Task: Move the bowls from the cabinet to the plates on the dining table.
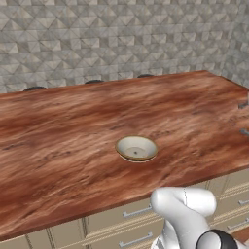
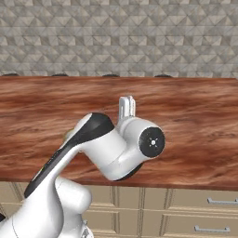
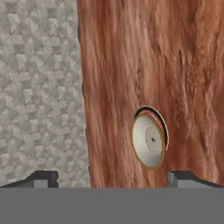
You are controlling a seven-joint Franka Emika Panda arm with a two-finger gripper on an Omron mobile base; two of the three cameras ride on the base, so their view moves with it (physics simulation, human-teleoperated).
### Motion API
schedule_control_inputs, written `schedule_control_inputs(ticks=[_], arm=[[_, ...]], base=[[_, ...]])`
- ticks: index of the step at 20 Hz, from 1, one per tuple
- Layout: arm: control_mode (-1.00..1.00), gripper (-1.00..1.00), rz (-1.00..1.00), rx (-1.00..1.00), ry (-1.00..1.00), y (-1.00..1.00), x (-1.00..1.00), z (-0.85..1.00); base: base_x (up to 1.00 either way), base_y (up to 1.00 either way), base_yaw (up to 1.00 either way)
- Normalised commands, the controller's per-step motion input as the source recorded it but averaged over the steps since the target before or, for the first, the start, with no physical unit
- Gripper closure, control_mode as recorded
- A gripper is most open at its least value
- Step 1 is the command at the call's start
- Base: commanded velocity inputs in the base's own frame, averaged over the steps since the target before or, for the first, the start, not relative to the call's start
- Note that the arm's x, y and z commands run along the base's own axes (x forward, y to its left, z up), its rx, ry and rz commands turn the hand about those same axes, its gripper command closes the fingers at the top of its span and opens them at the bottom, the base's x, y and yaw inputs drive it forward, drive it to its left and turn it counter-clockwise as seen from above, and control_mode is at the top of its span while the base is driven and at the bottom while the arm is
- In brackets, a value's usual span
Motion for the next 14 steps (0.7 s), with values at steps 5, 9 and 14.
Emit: schedule_control_inputs(ticks=[5,9,14], arm=[[-1.00,-1.00,-0.05,-0.09,0.00,0.05,-0.28,0.16],[-1.00,-1.00,-0.05,0.04,0.01,0.08,-0.35,0.43],[-1.00,-1.00,-0.04,0.03,0.04,0.02,-0.34,0.35]], base=[[0.00,0.00,0.00],[0.00,0.00,0.00],[0.00,0.00,0.00]])
